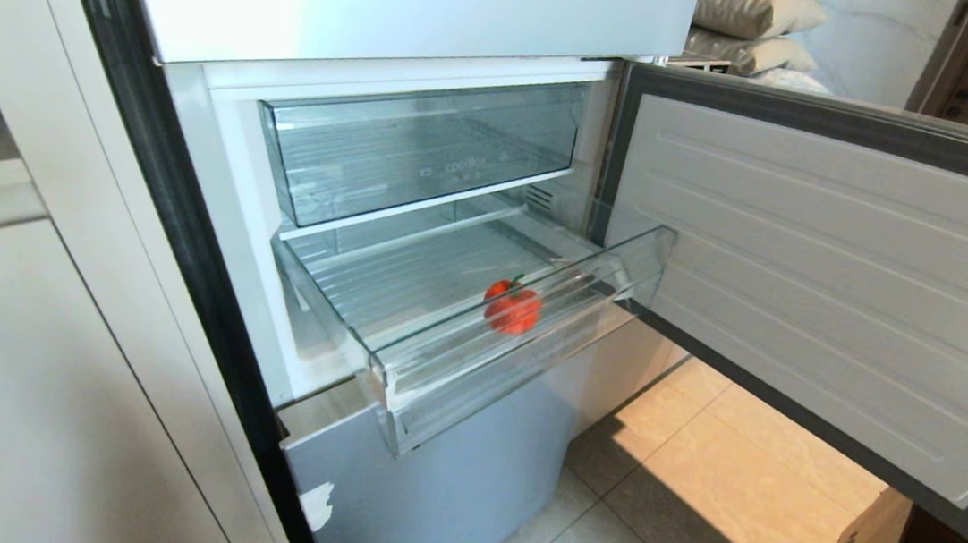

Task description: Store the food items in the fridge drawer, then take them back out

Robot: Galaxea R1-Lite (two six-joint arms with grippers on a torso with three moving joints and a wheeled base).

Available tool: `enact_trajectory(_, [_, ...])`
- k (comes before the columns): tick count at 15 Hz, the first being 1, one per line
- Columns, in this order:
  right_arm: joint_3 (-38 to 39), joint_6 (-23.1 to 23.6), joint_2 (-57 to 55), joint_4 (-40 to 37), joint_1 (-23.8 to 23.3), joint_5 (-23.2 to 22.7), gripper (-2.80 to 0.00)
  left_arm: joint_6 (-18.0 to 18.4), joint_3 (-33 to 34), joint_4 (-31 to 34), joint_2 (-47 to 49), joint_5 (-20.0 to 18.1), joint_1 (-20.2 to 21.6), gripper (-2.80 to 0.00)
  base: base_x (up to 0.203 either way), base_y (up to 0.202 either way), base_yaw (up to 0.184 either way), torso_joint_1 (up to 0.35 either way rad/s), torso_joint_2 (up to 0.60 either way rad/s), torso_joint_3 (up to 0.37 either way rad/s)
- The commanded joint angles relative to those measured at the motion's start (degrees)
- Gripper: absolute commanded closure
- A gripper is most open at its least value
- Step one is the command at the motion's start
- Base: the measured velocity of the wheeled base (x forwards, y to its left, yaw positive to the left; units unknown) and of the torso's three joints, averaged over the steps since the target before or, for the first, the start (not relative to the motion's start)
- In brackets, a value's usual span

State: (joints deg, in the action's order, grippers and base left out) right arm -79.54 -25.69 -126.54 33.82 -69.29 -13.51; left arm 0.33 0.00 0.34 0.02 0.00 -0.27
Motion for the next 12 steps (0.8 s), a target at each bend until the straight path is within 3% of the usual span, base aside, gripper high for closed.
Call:
enact_trajectory(1, [1.19, -0.05, 4.31, 0.19, -0.2, -0.12, -2.8, 0.02, 0.0, 0.01, -0.02, 0.0, 0.0, 0.0, 0.0, 0.0, 0.0, 0.0, 0.0, 0.0])
enact_trajectory(3, [4.05, 0.0, 9.35, 0.13, -0.29, -0.16, -2.8, 0.02, 0.0, 0.01, -0.02, 0.0, 0.0, 0.0, 0.0, 0.0, 0.0, 0.0, 0.0, 0.0])
enact_trajectory(4, [6.27, 0.01, 12.71, 0.11, -0.3, -0.18, 0.0, 0.02, 0.0, 0.01, -0.02, 0.0, 0.0, 0.0, 0.0, 0.0, 0.0, 0.0, 0.0, 0.0])
enact_trajectory(12, [29.3, -0.13, 51.02, -2.22, 0.97, 0.12, 0.0, 0.02, 0.0, 0.01, -0.02, 0.0, -0.05, 0.0, 0.0, 0.0, 0.0, 0.0, 0.0, 0.0])
